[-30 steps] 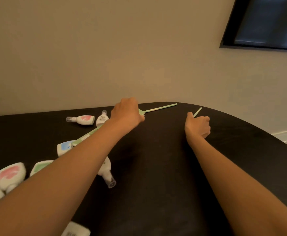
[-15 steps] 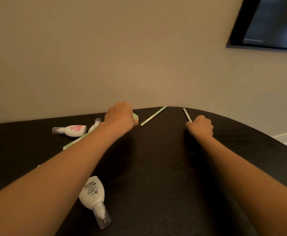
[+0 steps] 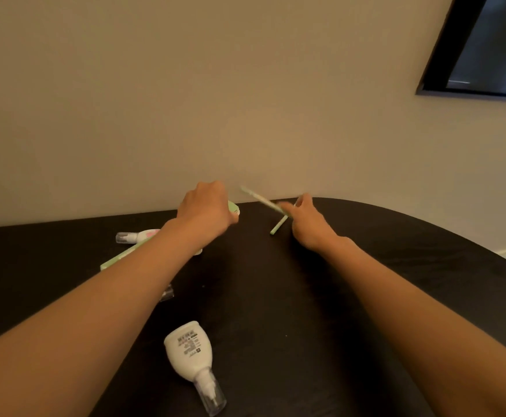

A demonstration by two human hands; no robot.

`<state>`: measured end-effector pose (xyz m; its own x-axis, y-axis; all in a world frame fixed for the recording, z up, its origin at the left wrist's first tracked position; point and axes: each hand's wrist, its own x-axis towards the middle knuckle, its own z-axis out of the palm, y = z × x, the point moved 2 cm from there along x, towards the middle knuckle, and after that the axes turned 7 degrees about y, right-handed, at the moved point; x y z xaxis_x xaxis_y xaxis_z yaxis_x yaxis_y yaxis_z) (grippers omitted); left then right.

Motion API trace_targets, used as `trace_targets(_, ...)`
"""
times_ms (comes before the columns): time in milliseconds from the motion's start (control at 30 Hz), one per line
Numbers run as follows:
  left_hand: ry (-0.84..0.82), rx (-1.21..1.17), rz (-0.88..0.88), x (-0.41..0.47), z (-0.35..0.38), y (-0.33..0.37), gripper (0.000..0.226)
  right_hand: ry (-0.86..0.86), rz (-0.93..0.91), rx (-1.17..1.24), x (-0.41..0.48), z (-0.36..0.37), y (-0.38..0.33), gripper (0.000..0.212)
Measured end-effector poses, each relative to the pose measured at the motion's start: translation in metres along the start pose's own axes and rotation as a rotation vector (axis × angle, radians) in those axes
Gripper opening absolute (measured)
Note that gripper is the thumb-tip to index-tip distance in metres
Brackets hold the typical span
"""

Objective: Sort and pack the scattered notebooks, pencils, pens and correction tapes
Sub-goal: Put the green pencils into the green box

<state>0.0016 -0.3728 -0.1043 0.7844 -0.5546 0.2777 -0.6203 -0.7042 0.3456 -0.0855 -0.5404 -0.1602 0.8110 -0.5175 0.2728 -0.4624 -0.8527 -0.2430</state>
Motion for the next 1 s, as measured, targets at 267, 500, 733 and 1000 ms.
trace_targets(267, -0.002, -0.013, 0.002, -0.015, -0.016, -0.016, 0.033, -0.318, -0.146, -0.285, -0.005, -0.016, -0.021, 0.021)
trace_targets(500, 0.004, -0.048, -0.013, -0.058, -0.052, -0.023, 0.024, -0.303, -0.038, -0.061, -0.053, -0.026, -0.064, 0.018)
trace_targets(733, 0.024, -0.062, -0.078, -0.119, -0.089, -0.052, 0.025, -0.07, 0.434, 0.679, -0.096, -0.045, -0.123, 0.03)
trace_targets(1000, 0.093, -0.005, -0.172, -0.203, -0.131, -0.11, 0.037, -0.026, 0.476, 0.871, -0.15, -0.054, -0.181, 0.036)
